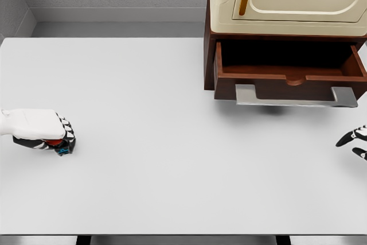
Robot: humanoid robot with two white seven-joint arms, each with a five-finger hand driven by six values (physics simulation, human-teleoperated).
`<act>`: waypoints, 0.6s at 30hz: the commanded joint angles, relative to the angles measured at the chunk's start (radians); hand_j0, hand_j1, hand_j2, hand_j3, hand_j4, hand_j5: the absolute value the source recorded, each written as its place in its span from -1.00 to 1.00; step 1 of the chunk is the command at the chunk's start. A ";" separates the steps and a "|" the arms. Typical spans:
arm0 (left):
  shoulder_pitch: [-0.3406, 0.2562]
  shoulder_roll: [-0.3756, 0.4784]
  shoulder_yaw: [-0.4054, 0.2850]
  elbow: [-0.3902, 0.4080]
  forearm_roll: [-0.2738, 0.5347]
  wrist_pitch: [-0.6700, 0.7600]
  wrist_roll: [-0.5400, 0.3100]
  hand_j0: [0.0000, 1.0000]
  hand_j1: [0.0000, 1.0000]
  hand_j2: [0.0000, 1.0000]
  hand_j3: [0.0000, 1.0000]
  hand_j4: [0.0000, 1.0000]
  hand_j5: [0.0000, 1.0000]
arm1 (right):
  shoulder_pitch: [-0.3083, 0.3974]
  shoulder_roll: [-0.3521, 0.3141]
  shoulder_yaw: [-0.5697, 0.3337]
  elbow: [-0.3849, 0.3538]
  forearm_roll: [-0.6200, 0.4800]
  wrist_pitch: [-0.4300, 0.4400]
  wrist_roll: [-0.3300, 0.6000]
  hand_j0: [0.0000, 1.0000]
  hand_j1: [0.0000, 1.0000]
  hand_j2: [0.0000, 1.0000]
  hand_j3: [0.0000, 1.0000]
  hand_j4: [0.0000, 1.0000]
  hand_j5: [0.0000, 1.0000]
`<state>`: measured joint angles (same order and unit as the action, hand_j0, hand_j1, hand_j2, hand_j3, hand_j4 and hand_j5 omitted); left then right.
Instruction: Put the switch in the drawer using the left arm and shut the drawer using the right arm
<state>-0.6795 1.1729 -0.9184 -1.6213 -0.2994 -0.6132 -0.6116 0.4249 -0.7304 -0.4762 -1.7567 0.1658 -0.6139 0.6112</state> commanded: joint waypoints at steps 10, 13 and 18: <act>-0.025 0.002 0.000 -0.066 0.006 0.002 0.001 -0.17 -0.17 -0.17 -0.17 -0.17 -0.17 | -0.038 -0.010 0.027 0.000 -0.009 0.003 0.000 0.11 0.11 0.11 0.11 0.11 0.11; -0.060 -0.033 0.001 -0.086 0.011 0.002 0.001 -0.17 -0.17 -0.17 -0.17 -0.17 -0.17 | -0.048 -0.015 0.056 -0.001 -0.009 0.003 0.000 0.10 0.10 0.10 0.10 0.10 0.10; -0.118 -0.110 0.001 -0.097 0.011 0.002 0.001 -0.17 -0.17 -0.17 -0.17 -0.17 -0.17 | -0.054 -0.018 0.060 0.000 -0.009 0.003 0.000 0.10 0.10 0.10 0.10 0.10 0.10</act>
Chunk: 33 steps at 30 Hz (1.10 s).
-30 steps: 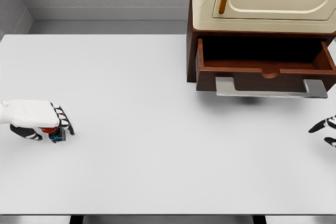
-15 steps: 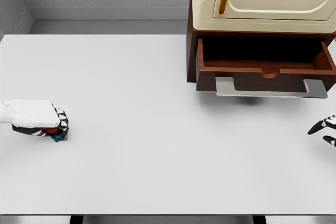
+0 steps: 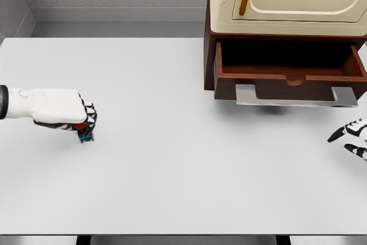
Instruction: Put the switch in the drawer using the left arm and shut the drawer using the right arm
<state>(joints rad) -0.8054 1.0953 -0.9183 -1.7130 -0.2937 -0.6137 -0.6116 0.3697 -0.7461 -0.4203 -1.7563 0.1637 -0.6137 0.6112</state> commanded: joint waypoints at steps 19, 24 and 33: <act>-0.092 -0.190 0.007 0.004 0.002 0.003 0.001 -0.26 -0.26 -0.26 -0.26 -0.26 -0.26 | 0.000 -0.059 -0.046 -0.002 -0.092 0.003 0.000 0.10 0.10 0.10 0.10 0.10 0.10; -0.146 -0.265 0.010 0.015 0.002 0.003 0.001 -0.30 -0.30 -0.30 -0.30 -0.30 -0.30 | -0.008 -0.078 -0.038 -0.003 -0.092 0.003 0.000 0.11 0.11 0.11 0.11 0.11 0.11; -0.221 -0.393 0.010 0.139 -0.001 0.003 0.001 -0.30 -0.30 -0.30 -0.30 -0.30 -0.30 | -0.009 -0.079 -0.035 -0.003 -0.096 0.003 0.000 0.10 0.10 0.10 0.10 0.10 0.10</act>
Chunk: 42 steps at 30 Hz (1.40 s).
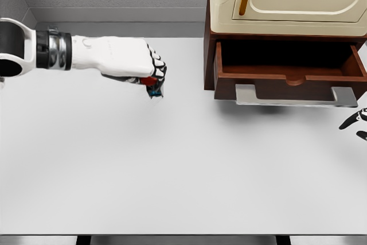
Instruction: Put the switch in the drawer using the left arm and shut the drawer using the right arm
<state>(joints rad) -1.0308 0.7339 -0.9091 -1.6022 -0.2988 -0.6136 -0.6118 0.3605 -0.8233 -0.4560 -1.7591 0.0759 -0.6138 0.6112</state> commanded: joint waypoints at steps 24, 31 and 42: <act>-0.141 -0.249 -0.007 0.134 0.003 0.003 0.001 -0.30 -0.30 -0.30 -0.30 -0.30 -0.30 | 0.002 -0.002 0.003 0.000 -0.008 0.003 0.000 0.07 0.07 0.07 0.07 0.07 0.07; -0.176 -0.294 -0.008 0.137 0.003 0.003 0.001 -0.30 -0.30 -0.30 -0.30 -0.30 -0.30 | 0.002 -0.002 0.003 0.000 -0.008 0.003 0.000 0.07 0.07 0.07 0.07 0.07 0.07; -0.206 -0.439 -0.013 0.301 -0.036 0.003 0.001 -0.30 -0.30 -0.30 -0.30 -0.30 -0.30 | 0.003 -0.002 0.003 0.000 -0.008 0.003 0.000 0.08 0.08 0.08 0.08 0.08 0.08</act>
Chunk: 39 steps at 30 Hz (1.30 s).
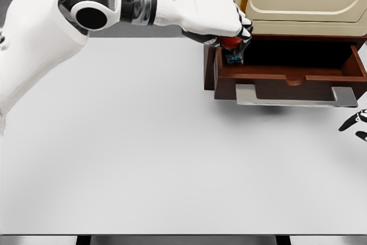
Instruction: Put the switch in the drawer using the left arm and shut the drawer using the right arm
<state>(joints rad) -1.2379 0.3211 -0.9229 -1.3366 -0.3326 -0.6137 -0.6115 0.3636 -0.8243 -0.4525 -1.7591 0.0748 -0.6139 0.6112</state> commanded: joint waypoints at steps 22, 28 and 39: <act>0.012 -0.300 0.053 0.297 -0.025 0.003 0.001 -0.51 -0.51 -0.51 -0.51 -0.51 -0.51 | 0.005 -0.001 0.000 0.000 -0.007 0.003 0.000 0.08 0.08 0.08 0.08 0.08 0.08; 0.012 -0.304 0.067 0.338 -0.023 0.003 0.001 -0.48 -0.48 -0.48 -0.48 -0.48 -0.48 | 0.006 -0.001 0.000 0.000 -0.007 0.003 0.000 0.08 0.08 0.08 0.08 0.08 0.08; 0.014 -0.301 0.064 0.336 -0.020 0.003 0.001 -0.09 -0.09 -0.09 -0.09 -0.09 -0.09 | 0.008 -0.001 0.000 0.000 -0.007 0.003 0.000 0.09 0.09 0.09 0.09 0.09 0.09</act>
<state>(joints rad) -1.2241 0.0194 -0.8602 -0.9997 -0.3596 -0.6139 -0.6115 0.3712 -0.8243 -0.4525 -1.7591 0.0748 -0.6138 0.6112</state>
